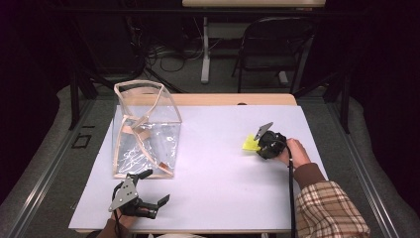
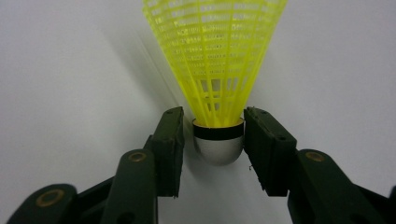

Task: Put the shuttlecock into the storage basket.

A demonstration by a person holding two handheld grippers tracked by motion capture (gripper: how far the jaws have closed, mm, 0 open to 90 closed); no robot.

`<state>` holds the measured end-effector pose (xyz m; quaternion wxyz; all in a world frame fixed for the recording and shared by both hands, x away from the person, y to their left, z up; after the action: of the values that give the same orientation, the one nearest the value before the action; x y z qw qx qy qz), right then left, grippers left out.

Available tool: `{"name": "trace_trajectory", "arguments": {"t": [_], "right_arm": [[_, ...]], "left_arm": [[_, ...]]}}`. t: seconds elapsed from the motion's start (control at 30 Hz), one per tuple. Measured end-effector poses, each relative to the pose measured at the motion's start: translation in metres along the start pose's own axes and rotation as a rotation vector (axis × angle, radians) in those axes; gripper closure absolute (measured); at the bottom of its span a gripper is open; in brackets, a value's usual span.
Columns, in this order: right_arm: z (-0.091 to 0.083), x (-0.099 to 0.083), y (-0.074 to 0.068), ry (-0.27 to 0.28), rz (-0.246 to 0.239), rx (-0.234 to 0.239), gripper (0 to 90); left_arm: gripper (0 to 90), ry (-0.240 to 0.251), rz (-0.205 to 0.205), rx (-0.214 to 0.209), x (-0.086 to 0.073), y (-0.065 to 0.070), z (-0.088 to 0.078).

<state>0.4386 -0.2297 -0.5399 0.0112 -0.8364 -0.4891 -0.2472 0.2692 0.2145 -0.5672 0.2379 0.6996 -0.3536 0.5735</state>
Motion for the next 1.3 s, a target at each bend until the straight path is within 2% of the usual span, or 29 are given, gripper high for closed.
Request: {"name": "trace_trajectory", "arguments": {"t": [0.17, 0.2, 0.43, 0.83, 1.3], "right_arm": [[0.001, -0.001, 0.0, -0.003, 0.004, -0.007, 63.3], [0.002, -0.001, 0.001, -0.001, -0.011, -0.002, 63.8], [0.001, -0.001, 0.001, -0.008, -0.029, -0.009, 64.9], [-0.015, -0.006, 0.003, 0.012, -0.022, -0.037, 65.1], [-0.019, -0.002, 0.0, 0.003, -0.021, -0.024, 65.2]], "left_arm": [[0.0, -0.002, 0.0, 0.001, 0.0, 0.0, 0.0], [0.0, -0.004, 0.001, 0.001, 0.0, 0.0, 0.0], [0.0, -0.004, 0.005, 0.0, 0.0, 0.0, 0.0], [0.0, -0.006, 0.006, 0.003, 0.0, 0.0, 0.0], [0.0, -0.006, 0.007, 0.0, 0.0, 0.0, 0.0]]}}
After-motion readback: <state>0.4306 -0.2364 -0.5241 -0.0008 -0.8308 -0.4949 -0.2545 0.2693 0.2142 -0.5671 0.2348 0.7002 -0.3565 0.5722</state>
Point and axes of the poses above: each handheld gripper's, and its own axes: z roughly forward along the jaws, x roughly out of its top, y roughly to its right, the point moved 1 cm from there along z, roughly forward along the jaws, and after that the axes turned 3 degrees about x, right-handed, at the moved point
